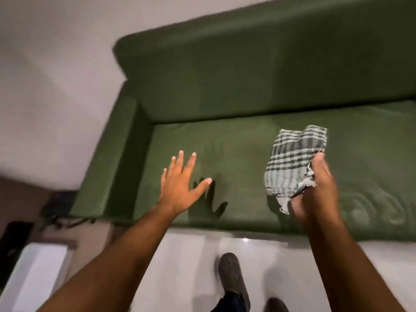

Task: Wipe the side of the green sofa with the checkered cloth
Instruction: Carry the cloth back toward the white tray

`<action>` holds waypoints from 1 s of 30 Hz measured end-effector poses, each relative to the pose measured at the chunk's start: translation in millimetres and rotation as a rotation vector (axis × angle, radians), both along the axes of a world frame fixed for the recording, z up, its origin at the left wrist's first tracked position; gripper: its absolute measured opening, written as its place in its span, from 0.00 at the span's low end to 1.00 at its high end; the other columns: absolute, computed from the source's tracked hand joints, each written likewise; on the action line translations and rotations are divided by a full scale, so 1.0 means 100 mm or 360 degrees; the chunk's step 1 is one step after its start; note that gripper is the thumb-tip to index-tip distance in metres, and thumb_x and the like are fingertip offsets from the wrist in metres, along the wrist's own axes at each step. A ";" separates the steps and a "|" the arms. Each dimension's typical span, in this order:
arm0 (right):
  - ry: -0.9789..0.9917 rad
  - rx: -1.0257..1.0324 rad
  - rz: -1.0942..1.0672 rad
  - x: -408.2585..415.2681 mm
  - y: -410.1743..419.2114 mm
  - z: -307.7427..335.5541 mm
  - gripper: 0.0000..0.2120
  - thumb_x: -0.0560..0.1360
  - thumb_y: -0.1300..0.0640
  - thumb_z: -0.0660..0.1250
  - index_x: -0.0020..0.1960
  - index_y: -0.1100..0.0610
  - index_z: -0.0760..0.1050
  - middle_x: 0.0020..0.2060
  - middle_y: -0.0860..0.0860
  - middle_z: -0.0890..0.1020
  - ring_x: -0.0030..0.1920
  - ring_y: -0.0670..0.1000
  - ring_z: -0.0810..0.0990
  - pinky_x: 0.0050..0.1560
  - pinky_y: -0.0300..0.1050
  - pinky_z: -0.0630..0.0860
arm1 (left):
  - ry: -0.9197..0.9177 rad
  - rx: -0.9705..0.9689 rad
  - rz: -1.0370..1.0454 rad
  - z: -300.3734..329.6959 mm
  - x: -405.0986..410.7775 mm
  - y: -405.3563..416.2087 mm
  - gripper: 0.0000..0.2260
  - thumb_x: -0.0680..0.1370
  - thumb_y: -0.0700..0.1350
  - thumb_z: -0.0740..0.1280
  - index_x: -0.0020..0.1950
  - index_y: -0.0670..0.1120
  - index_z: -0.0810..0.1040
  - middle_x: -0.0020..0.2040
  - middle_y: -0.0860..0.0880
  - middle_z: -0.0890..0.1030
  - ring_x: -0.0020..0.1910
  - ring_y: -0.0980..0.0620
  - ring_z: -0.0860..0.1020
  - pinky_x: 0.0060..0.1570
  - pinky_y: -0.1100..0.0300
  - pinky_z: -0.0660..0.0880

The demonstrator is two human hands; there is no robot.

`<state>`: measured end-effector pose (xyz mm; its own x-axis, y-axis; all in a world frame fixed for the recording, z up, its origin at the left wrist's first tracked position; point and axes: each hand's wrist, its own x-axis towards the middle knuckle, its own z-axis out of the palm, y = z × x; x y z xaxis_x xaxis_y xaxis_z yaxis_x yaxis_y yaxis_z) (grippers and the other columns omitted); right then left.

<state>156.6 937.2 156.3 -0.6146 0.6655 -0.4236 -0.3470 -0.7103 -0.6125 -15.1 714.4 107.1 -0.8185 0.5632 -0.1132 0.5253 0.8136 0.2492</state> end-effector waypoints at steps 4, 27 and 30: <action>0.0025 0.0067 0.0440 -0.84 -1.07 0.39 0.15 0.82 0.51 0.55 0.61 0.56 0.76 0.63 0.60 0.80 0.64 0.60 0.78 0.69 0.68 0.69 | 0.0056 -0.0007 0.0533 0.27 -0.13 -1.50 0.40 0.73 0.72 0.58 0.81 0.55 0.54 0.82 0.44 0.52 0.81 0.42 0.51 0.75 0.38 0.54; -0.0322 0.0525 0.2352 -3.54 -7.67 -1.04 0.17 0.82 0.48 0.55 0.60 0.55 0.77 0.59 0.58 0.83 0.59 0.58 0.82 0.64 0.59 0.75 | -0.0254 0.0067 0.2063 -1.81 -0.05 -6.93 0.42 0.72 0.73 0.48 0.81 0.51 0.54 0.82 0.39 0.51 0.80 0.36 0.50 0.76 0.38 0.51; -0.0384 0.1333 0.2301 -3.60 -8.13 -1.78 0.13 0.82 0.51 0.57 0.48 0.54 0.78 0.44 0.54 0.83 0.42 0.40 0.84 0.47 0.34 0.80 | -0.0265 0.0090 0.2084 -2.26 -0.03 -7.06 0.41 0.73 0.72 0.46 0.81 0.51 0.52 0.82 0.39 0.48 0.80 0.37 0.48 0.77 0.40 0.50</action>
